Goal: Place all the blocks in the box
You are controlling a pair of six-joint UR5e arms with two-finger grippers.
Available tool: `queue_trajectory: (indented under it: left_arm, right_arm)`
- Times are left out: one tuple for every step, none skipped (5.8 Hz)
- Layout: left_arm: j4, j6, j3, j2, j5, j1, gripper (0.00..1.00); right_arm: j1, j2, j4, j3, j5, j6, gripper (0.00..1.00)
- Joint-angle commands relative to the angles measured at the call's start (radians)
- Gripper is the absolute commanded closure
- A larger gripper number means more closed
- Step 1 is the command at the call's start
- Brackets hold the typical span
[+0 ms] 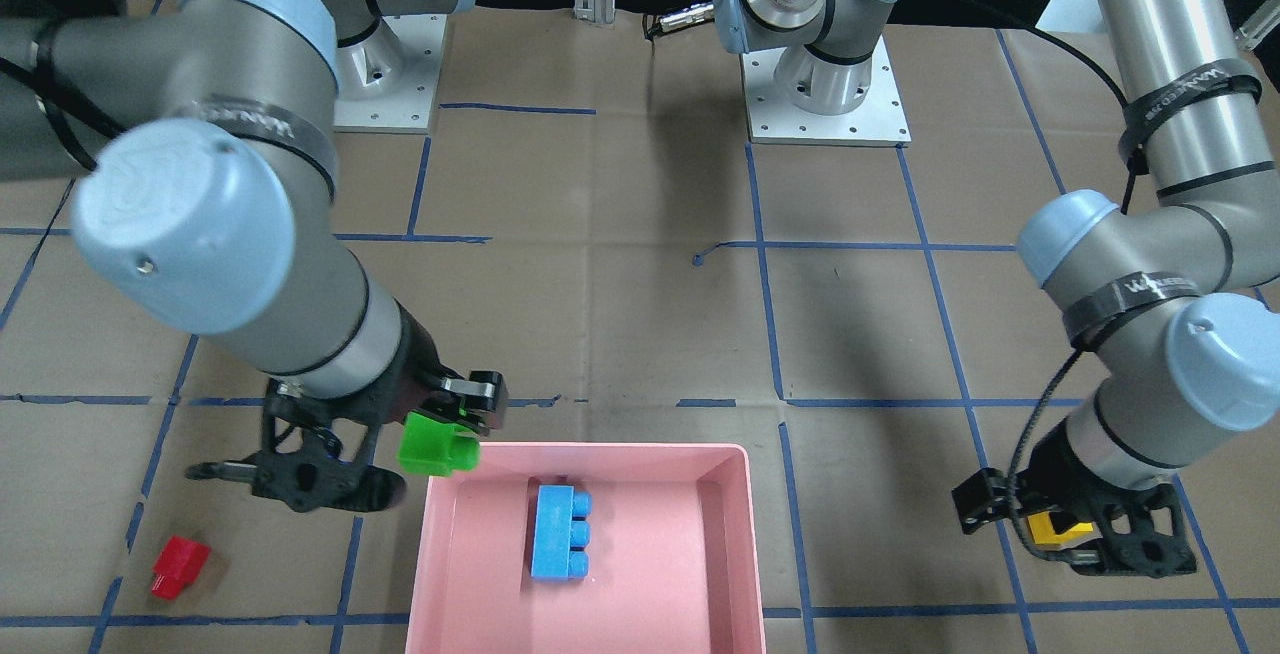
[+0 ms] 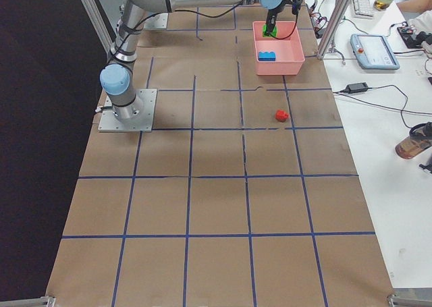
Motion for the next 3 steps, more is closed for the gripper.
queue_trajectory:
  left_arm:
    - [-0.086,0.054,0.081,-0.061,0.038,0.08,0.01]
    - [-0.084,0.072,0.082,-0.089,0.048,0.085,0.01]
    - [-0.088,0.091,0.076,-0.089,0.051,0.088,0.01]
  right_arm:
    - [0.045,0.162,-0.165,-0.024,0.013,0.042,0.69]
    - [0.045,0.203,-0.205,-0.02,0.013,0.035,0.63]
    - [0.045,0.206,-0.21,-0.017,0.011,0.032,0.31]
